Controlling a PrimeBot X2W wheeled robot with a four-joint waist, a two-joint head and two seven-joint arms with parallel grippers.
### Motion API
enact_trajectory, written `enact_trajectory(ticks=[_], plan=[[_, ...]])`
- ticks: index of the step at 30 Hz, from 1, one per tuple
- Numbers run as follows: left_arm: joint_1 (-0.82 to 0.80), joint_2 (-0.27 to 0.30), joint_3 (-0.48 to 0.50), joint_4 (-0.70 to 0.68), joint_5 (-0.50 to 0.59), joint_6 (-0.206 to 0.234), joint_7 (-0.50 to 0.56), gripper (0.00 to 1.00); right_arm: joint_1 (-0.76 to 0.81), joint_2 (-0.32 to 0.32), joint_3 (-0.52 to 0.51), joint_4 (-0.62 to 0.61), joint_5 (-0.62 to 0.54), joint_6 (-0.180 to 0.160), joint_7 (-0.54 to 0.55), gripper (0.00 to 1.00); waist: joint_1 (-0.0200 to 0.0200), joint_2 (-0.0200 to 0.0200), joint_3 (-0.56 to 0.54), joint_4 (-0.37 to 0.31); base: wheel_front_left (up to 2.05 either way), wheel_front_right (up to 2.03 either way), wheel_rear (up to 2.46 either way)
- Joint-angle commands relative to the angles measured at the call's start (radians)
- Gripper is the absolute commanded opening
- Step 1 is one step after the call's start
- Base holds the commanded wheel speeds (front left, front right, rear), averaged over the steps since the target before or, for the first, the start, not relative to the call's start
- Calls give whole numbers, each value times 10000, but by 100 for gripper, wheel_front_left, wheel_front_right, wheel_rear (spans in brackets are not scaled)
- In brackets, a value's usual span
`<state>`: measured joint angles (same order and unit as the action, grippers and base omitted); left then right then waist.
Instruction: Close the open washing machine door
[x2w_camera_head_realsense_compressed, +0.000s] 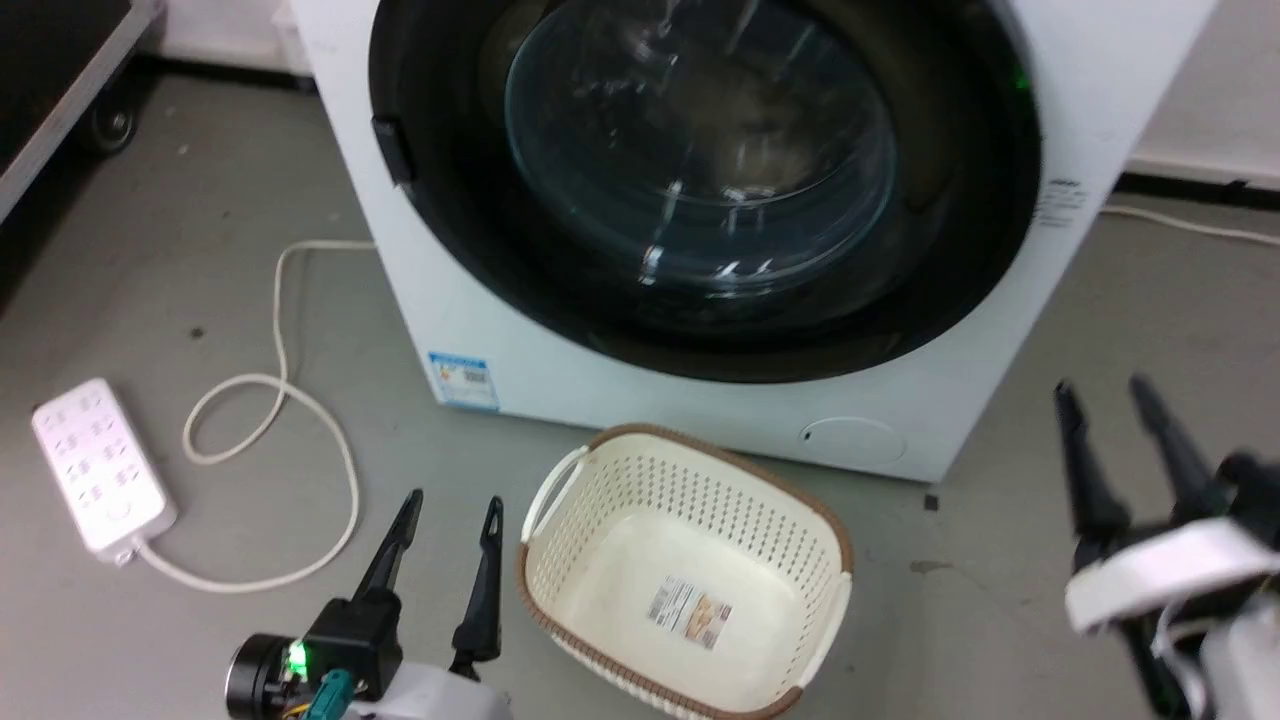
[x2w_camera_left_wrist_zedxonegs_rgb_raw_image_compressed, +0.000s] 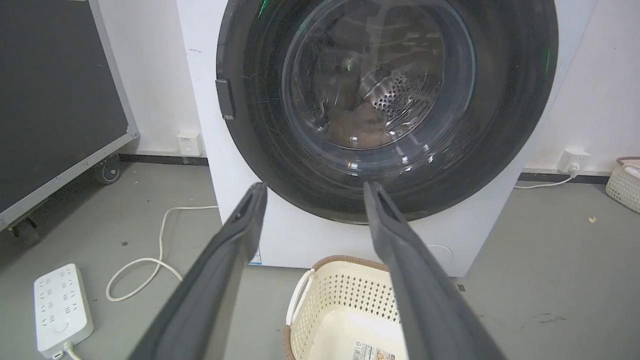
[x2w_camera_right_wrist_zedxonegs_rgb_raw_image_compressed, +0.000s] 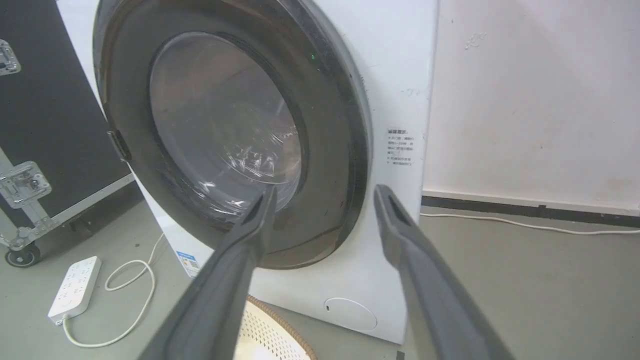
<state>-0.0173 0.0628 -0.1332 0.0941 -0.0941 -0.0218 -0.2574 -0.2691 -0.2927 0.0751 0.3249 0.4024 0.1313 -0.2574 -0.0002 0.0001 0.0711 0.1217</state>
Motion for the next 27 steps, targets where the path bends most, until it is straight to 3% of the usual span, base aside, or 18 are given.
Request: enact_trajectory(ticks=[1, 11, 19, 26, 27], plan=[[222, 66, 100, 37, -19, -77, -43, 100, 563, 390, -251, -434, -430, -6, -41, 100, 2, -1, -367, -323, 0, 0, 0], [749, 59, 376, 133, 33, -353, -43, 100, 3010, 2164, -1468, -2253, -2926, -6, -42, 100, 2, -1, -837, -485, 0, 0, 0], [674, 12, 421, 275, 72, -492, -43, 100, 3509, 2405, -1675, -2183, -3488, -6, -43, 100, 2, -1, -904, -484, 0, 0, 0], [631, -10, 465, 332, 122, -552, -43, 100, 3528, 2421, -1648, -2076, -3202, -6, -43, 100, 2, -1, -906, -497, 0, 0, 0], [640, 6, 453, 323, 74, -534, 2, 0, 3416, 2368, -1656, -2076, -3214, 2, 2, 0, 2, -1, -911, -498, 0, 0, 0]])
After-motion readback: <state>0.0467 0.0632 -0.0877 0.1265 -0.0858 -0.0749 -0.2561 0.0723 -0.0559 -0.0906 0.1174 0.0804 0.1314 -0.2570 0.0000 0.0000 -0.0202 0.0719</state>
